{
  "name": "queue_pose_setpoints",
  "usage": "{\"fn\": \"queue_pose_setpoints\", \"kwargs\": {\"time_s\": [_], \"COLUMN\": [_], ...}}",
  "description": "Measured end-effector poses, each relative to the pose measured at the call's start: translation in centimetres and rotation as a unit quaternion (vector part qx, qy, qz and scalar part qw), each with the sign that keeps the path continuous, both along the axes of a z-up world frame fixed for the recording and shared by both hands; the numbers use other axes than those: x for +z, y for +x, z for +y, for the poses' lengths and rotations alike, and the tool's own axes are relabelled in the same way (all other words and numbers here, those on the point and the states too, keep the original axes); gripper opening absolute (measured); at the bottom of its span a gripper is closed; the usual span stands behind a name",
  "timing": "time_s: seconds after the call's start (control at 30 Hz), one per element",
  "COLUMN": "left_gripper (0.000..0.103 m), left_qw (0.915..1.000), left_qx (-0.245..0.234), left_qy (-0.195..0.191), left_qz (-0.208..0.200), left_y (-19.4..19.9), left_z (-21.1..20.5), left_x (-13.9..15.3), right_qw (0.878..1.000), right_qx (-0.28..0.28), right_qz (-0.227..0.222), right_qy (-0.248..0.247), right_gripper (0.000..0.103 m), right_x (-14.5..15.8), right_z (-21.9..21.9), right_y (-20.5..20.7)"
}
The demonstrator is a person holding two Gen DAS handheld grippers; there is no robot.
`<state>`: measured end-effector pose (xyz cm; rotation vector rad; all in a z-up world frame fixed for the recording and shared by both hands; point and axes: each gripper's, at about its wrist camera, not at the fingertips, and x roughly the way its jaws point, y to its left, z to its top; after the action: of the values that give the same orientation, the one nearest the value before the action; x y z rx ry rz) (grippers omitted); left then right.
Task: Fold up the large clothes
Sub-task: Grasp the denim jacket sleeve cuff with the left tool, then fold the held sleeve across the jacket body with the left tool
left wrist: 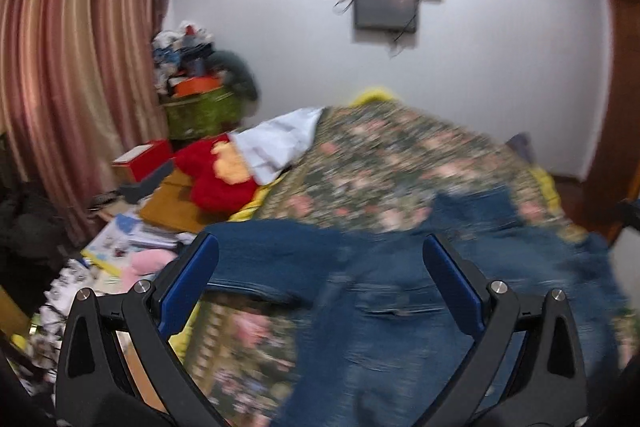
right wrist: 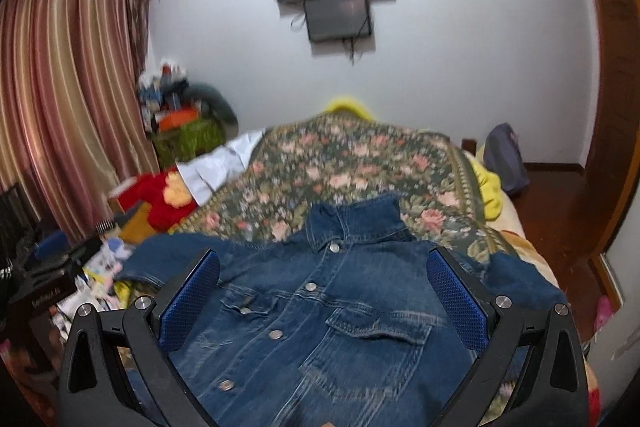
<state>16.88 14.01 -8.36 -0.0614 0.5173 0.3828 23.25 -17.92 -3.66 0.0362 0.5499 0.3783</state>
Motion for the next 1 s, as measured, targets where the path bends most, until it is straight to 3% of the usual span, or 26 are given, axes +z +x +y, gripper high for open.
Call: {"fn": "queue_pose_setpoints", "kwargs": {"time_s": [0.1, 0.23, 0.33, 0.5, 0.6, 0.73, 0.8, 0.83, 0.87, 0.97, 1.0], "left_gripper": [0.103, 0.103, 0.103, 0.101, 0.094, 0.073, 0.064, 0.053, 0.042, 0.019, 0.017], "left_qw": [0.9987, 0.9899, 0.9748, 0.9505, 0.9401, 0.9244, 0.9248, 0.9279, 0.9324, 0.9473, 0.9542], "left_qx": [0.019, 0.050, 0.069, 0.082, 0.079, 0.087, 0.098, 0.102, 0.111, 0.135, 0.141], "left_qy": [-0.017, -0.082, -0.168, -0.253, -0.291, -0.342, -0.342, -0.334, -0.318, -0.258, -0.228], "left_qz": [0.043, 0.104, 0.129, 0.161, 0.158, 0.145, 0.135, 0.131, 0.131, 0.134, 0.134], "left_y": [2.5, 4.8, 5.2, 5.9, 6.4, 7.5, 8.2, 8.6, 8.8, 9.7, 10.2], "left_z": [3.4, 8.0, 11.4, 14.2, 15.4, 17.5, 18.4, 18.6, 19.0, 19.3, 19.0], "left_x": [-2.7, -7.1, -10.3, -14.3, -15.7, -16.8, -16.6, -16.4, -16.1, -14.7, -13.9], "right_qw": [0.998, 0.991, 0.983, 0.971, 0.962, 0.949, 0.943, 0.940, 0.937, 0.935, 0.935], "right_qx": [0.014, 0.040, 0.059, 0.076, 0.087, 0.101, 0.104, 0.104, 0.105, 0.102, 0.102], "right_qz": [0.030, 0.081, 0.124, 0.180, 0.223, 0.278, 0.301, 0.311, 0.320, 0.330, 0.329], "right_qy": [-0.044, -0.100, -0.120, -0.135, -0.132, -0.106, -0.095, -0.092, -0.088, -0.084, -0.084], "right_gripper": [0.103, 0.103, 0.103, 0.103, 0.103, 0.103, 0.103, 0.103, 0.103, 0.103, 0.103], "right_x": [-2.1, -6.0, -9.1, -13.4, -15.7, -17.9, -18.8, -19.2, -19.6, -20.3, -20.2], "right_z": [2.0, 4.6, 6.0, 7.2, 7.7, 7.8, 8.0, 8.2, 8.3, 8.4, 8.5], "right_y": [4.4, 9.2, 12.2, 15.5, 17.4, 19.3, 19.8, 20.1, 20.2, 20.4, 20.3]}}
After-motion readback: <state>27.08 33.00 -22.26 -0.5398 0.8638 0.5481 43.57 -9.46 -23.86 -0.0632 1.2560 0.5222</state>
